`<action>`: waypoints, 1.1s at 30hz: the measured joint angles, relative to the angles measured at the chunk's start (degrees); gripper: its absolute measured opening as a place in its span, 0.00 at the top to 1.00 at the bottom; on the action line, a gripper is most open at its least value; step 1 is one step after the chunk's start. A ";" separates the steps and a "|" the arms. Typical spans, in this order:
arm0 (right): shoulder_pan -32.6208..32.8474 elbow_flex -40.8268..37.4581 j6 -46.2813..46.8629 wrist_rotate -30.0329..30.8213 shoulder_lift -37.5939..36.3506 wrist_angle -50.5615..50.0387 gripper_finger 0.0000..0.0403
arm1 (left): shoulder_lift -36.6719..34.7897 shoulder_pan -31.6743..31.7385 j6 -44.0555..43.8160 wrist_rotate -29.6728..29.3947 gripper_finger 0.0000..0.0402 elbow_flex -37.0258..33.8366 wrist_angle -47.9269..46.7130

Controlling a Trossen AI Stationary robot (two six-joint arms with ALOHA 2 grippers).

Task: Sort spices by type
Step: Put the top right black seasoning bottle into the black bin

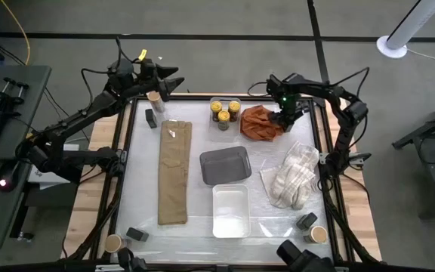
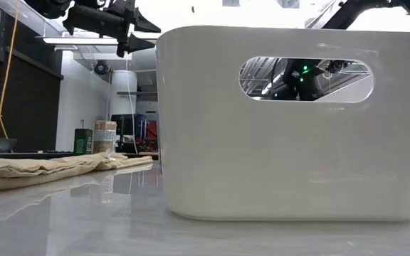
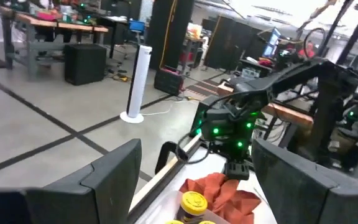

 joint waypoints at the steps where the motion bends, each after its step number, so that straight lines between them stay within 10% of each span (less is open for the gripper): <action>1: 0.26 0.00 0.05 0.29 0.19 -0.26 0.46 | 0.00 0.00 0.33 0.15 0.28 0.00 0.09; 7: 2.70 0.00 0.47 6.32 -2.46 -5.64 0.73 | 0.00 0.00 0.21 2.40 0.28 -0.02 0.52; 12: 4.74 0.00 0.46 10.94 -11.64 -10.29 0.73 | 0.00 -0.63 -2.17 7.92 0.28 0.00 0.34; 19: 13.45 0.02 2.21 -4.24 -30.61 -4.38 0.74 | -0.02 -11.88 -5.87 9.36 0.28 0.00 -5.01; 24: 27.17 0.06 7.47 -13.00 -36.95 8.69 0.74 | 0.00 -27.83 -5.97 -1.77 0.31 -0.02 -16.08; 33: 46.30 0.06 3.70 -9.46 -27.44 24.03 0.74 | 0.00 -54.46 -16.82 -25.10 0.40 -0.04 -33.68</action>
